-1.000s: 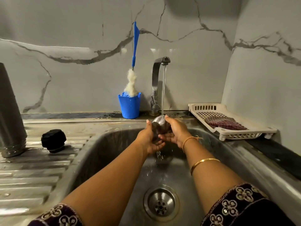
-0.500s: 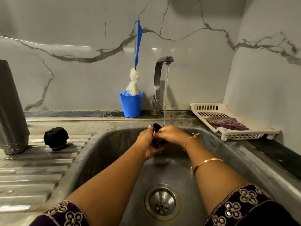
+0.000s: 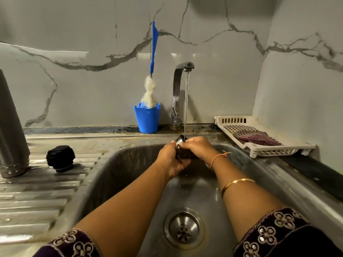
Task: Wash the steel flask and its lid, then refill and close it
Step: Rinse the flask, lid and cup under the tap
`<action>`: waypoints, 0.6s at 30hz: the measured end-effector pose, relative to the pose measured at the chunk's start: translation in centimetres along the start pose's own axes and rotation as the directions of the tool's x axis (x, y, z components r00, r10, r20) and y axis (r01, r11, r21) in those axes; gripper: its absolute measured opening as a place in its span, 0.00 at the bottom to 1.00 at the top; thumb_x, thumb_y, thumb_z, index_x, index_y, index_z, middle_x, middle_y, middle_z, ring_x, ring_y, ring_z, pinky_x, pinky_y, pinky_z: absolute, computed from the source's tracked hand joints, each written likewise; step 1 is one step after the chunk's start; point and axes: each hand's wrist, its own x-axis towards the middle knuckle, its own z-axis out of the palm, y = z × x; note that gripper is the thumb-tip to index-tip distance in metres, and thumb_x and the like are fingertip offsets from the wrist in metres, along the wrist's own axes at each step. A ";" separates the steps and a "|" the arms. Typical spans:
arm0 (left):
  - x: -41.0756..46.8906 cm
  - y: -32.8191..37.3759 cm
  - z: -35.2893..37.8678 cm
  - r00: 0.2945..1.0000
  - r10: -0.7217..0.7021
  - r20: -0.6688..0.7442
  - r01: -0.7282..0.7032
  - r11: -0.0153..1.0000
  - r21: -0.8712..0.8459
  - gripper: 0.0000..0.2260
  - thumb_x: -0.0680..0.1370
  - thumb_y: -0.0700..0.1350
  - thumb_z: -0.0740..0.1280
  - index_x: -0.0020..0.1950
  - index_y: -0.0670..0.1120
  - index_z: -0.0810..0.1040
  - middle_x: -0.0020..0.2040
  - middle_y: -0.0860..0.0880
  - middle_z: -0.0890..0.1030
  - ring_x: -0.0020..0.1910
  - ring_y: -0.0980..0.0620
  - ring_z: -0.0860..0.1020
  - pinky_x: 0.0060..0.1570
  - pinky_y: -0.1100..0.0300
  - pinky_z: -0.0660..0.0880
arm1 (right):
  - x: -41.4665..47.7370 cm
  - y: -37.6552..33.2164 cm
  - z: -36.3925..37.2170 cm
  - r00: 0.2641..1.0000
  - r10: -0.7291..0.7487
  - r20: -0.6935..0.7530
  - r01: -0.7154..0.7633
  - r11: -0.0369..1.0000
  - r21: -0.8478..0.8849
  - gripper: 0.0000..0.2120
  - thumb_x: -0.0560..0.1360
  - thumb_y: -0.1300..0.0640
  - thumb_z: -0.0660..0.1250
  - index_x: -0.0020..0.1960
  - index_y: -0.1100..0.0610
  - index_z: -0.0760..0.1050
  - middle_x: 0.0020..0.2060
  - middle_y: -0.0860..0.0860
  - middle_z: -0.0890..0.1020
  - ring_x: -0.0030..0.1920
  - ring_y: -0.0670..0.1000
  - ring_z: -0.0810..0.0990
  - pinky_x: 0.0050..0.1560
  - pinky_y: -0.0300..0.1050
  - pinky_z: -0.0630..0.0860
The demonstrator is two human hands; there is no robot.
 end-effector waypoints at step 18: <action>0.8 -0.3 -1.3 0.991 0.018 -0.131 -0.009 0.998 0.068 0.14 0.82 0.51 0.56 0.55 0.43 0.75 0.50 0.41 0.79 0.52 0.44 0.78 0.48 0.52 0.76 | -0.4 -0.9 -0.4 0.964 0.263 0.045 -0.259 0.882 0.393 0.12 0.78 0.52 0.64 0.56 0.59 0.72 0.51 0.61 0.78 0.48 0.60 0.80 0.38 0.53 0.82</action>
